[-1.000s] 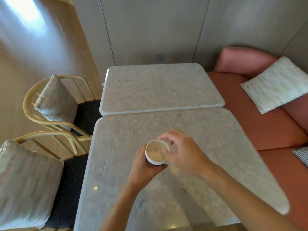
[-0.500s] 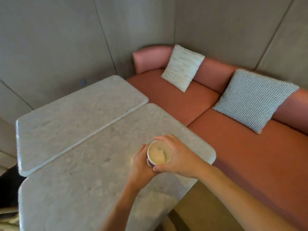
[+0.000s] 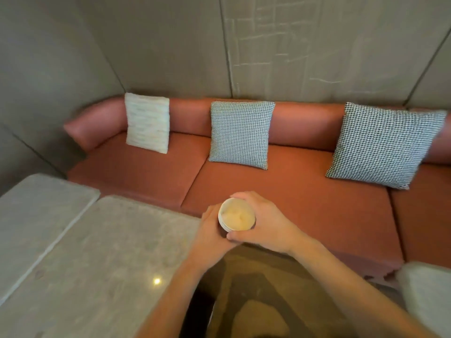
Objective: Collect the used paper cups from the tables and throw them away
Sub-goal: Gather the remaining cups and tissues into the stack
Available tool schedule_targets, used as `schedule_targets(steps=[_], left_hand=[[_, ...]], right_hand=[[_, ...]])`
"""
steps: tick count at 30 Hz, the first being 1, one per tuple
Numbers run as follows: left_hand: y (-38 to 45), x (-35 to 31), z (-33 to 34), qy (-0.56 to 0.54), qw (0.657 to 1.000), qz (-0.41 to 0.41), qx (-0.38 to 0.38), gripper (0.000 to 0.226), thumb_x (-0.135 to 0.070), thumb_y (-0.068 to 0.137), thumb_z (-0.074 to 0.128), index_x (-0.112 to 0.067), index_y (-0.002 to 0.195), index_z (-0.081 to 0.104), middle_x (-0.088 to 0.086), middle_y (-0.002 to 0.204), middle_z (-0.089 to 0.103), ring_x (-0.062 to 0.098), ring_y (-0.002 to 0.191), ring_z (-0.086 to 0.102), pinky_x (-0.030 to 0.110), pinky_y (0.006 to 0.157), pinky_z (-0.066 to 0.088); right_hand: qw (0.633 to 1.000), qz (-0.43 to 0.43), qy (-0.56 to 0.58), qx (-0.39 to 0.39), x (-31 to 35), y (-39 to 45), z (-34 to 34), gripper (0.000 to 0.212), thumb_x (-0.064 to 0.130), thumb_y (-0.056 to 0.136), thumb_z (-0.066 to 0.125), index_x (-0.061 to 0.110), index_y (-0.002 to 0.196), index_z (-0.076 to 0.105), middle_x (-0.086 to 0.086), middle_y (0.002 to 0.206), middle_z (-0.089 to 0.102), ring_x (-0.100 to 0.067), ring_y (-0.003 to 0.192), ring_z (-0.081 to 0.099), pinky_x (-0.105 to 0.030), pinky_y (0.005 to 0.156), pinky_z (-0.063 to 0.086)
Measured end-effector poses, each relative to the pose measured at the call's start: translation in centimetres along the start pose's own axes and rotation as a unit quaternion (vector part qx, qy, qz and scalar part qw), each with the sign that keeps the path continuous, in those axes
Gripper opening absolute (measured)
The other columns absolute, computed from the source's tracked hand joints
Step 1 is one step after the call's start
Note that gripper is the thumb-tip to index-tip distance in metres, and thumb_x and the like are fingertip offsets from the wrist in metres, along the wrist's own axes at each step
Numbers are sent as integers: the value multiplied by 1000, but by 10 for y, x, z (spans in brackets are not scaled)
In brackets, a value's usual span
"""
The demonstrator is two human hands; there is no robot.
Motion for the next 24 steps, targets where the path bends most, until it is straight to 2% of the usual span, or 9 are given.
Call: schedule_targets(steps=[4,8,13,16,21,24], left_hand=[[29,-45,75,4,997,42,68,70,-52,59,88,-58,116,49,-14,120,60,10,113,59,47,95,54],[41,-93,147,-7,986,86,141,68,-47,58,88,-66,110,48,-11,120,62,9,113,59,44,97,53],[45,-132,222,-29,966,110,234,68,-47,56,87,-67,109,49,-14,120,63,9,114,60,45,97,54],[41,-149,263,-36,948,127,290,66,-50,55,86,-60,111,52,-15,119,64,10,113,60,45,95,54],[31,-177,320,-57,909,169,378,61,-49,57,87,-51,110,56,-11,114,65,9,106,63,44,90,55],[31,-188,351,-67,884,190,422,59,-45,55,87,-53,106,58,-11,110,68,4,101,65,33,84,56]], right_hand=[[996,45,0,-72,-47,-41,-65,78,60,62,81,43,129,44,24,124,51,6,113,49,-17,95,39],[983,94,4,-155,-87,-93,-117,79,50,63,86,34,131,48,34,117,48,15,111,46,-7,92,34],[956,163,4,-245,-118,-156,-159,87,46,63,88,26,138,47,12,129,54,-2,117,51,-18,99,40],[928,217,13,-302,-133,-195,-172,89,46,63,88,24,139,46,12,129,54,-1,117,51,-16,99,40],[882,288,-2,-373,-151,-248,-189,83,45,64,88,25,135,48,14,125,53,5,110,48,-1,91,34],[854,329,7,-403,-159,-269,-196,81,47,65,85,31,133,47,15,126,53,3,111,49,-9,90,37]])
Point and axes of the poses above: each hand's wrist, its own y-axis towards the middle knuckle, its own z-axis out of the palm, x = y × z, the point moved 6 cm from there along y, towards the middle knuckle
